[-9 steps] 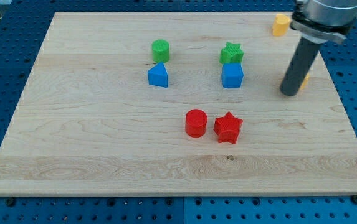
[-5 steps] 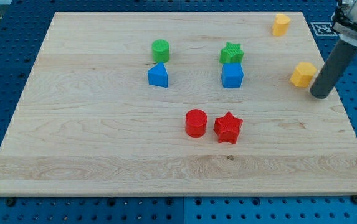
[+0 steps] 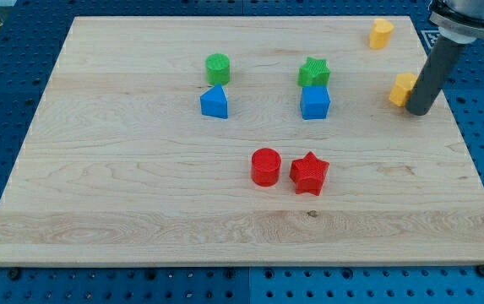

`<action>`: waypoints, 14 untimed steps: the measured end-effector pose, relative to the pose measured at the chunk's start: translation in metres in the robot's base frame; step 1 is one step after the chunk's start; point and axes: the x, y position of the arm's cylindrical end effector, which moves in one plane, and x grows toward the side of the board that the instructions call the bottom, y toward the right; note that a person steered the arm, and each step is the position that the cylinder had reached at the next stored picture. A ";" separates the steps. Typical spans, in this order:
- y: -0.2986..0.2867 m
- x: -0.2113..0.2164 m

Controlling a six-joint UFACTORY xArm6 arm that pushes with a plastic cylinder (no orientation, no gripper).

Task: Push the hexagon into the heart

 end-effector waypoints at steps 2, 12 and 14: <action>-0.005 -0.005; -0.022 -0.067; 0.028 -0.041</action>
